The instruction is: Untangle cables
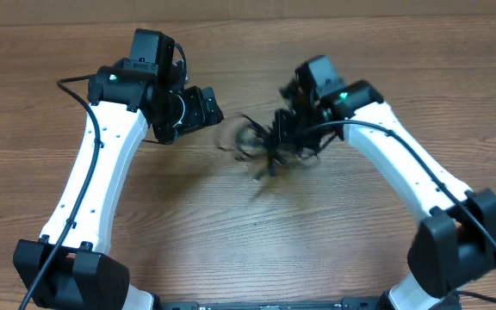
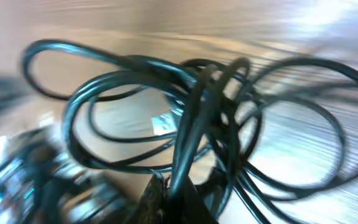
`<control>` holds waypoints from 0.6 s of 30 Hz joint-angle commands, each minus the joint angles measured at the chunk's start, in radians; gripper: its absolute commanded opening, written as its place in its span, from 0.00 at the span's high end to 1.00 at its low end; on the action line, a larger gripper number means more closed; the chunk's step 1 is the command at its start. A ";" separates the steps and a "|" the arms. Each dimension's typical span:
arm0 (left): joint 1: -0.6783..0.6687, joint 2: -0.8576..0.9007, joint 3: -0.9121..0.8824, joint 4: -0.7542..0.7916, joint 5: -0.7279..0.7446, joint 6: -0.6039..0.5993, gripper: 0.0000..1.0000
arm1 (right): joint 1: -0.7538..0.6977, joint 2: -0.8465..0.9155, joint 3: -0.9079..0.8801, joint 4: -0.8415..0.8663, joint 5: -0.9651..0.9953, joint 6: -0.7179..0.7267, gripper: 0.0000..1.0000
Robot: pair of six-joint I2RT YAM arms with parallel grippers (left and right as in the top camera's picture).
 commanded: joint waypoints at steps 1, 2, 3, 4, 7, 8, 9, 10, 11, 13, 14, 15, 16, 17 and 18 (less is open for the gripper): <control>0.001 0.002 0.009 0.008 0.082 0.077 0.15 | 0.008 -0.066 0.045 -0.013 -0.240 -0.061 0.96; 0.001 0.002 0.009 0.012 0.101 0.103 0.16 | 0.008 -0.066 0.045 -0.018 -0.255 -0.061 0.96; 0.001 0.002 0.009 0.016 0.114 0.124 0.16 | 0.008 -0.066 0.045 -0.023 -0.270 -0.061 0.96; 0.001 0.002 0.009 0.019 0.122 0.137 0.16 | 0.008 -0.066 0.045 -0.026 -0.277 -0.061 0.96; 0.001 0.002 0.009 0.023 0.121 0.141 0.26 | 0.008 -0.066 0.045 -0.027 -0.296 -0.061 0.96; 0.001 0.002 0.009 0.023 0.121 0.141 0.32 | 0.008 -0.066 0.045 -0.027 -0.299 -0.061 0.96; 0.001 0.002 0.009 0.023 0.121 0.141 0.37 | 0.008 -0.066 0.045 -0.027 -0.298 -0.061 0.96; 0.001 0.002 0.009 0.022 0.121 0.141 0.43 | 0.008 -0.066 0.045 -0.027 -0.298 -0.061 0.96; 0.001 0.002 0.009 0.022 0.121 0.141 0.52 | 0.008 -0.066 0.045 -0.027 -0.298 -0.061 0.96; 0.001 0.002 0.009 0.022 0.121 0.141 0.68 | 0.008 -0.066 0.045 -0.027 -0.298 -0.061 0.96; 0.001 0.002 0.009 0.022 0.121 0.141 0.76 | 0.008 -0.066 0.045 -0.027 -0.295 -0.061 0.96; 0.001 0.002 0.009 0.022 0.121 0.141 0.83 | 0.008 -0.066 0.045 -0.027 -0.293 -0.061 0.96; 0.001 0.002 0.009 0.021 0.121 0.141 0.91 | 0.008 -0.066 0.045 -0.027 -0.293 -0.058 0.96; 0.001 0.002 0.009 0.021 0.117 0.141 0.96 | 0.008 -0.066 0.045 -0.028 -0.288 -0.057 0.96; 0.001 0.002 0.009 0.021 0.107 0.139 0.96 | 0.005 -0.066 0.045 -0.030 -0.269 -0.049 0.96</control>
